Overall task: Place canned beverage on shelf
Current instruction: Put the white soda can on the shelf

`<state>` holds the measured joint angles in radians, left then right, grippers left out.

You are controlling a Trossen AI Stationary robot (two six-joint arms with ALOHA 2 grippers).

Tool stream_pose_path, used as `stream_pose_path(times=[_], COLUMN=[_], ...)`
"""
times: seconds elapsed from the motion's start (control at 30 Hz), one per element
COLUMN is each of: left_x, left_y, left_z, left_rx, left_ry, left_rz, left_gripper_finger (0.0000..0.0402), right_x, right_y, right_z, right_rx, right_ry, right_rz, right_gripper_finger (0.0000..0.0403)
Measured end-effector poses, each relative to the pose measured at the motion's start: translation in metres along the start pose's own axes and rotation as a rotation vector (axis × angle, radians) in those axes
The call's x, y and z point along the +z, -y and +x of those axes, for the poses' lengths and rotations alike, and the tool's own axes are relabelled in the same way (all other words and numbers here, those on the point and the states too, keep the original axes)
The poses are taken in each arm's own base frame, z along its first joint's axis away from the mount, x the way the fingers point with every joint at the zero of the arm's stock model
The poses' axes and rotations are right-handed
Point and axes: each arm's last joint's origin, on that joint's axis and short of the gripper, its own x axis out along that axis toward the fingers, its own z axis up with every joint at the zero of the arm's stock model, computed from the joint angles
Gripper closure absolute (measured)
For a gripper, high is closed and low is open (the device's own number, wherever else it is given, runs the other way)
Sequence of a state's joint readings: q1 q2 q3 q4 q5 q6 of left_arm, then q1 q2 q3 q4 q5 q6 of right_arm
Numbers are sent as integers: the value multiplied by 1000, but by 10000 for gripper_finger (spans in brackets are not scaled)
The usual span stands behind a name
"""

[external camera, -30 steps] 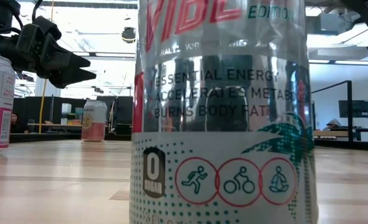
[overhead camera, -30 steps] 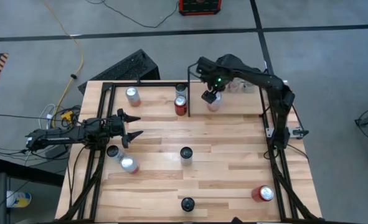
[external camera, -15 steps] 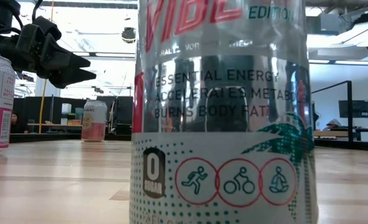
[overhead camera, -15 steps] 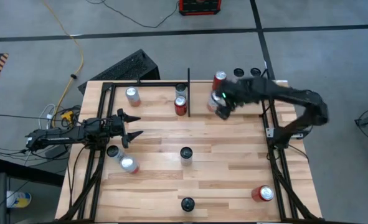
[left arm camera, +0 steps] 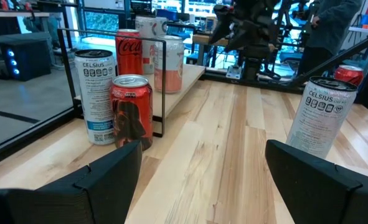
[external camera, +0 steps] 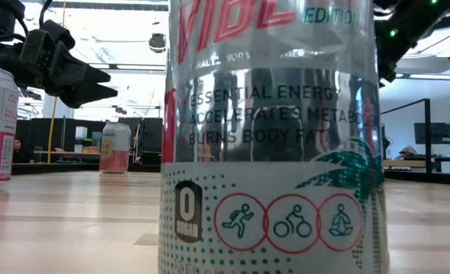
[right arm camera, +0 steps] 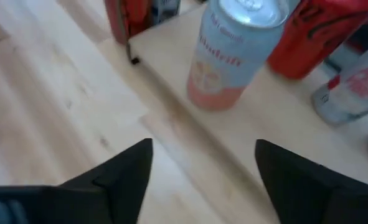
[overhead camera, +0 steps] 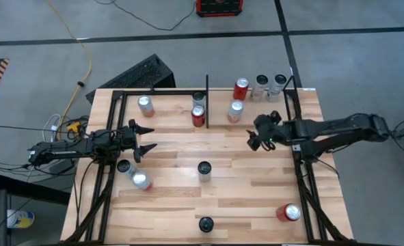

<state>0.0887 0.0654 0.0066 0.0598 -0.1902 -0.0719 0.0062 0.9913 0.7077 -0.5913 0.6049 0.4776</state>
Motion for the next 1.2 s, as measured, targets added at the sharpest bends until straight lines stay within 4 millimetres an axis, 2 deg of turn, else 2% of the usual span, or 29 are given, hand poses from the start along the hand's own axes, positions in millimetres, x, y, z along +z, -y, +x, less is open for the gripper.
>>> stream_pose_path(times=[0.13,0.37,0.43,0.57,0.7,1.2], left_x=[0,0,0,0,0,0], left_y=[0,0,0,0,0,0], left_z=[0,0,0,0,0,0], left_rx=[0,0,0,0,0,0], left_ry=[0,0,0,0,0,0], left_rz=[0,0,0,0,0,0], left_gripper_finger=[74,74,74,74,74,74], right_x=[-3,-5,-5,-2,2,4], right_y=[-2,1,1,1,0,8], right_z=[13,42,51,68,83,117], right_rx=[-9,-89,-107,-121,-94,-135], right_ry=[46,-18,-32,-33,-16,-10], right_rz=[-27,-28,-22,-13,-20,-45], right_gripper_finger=[187,377,384,373,387,385])
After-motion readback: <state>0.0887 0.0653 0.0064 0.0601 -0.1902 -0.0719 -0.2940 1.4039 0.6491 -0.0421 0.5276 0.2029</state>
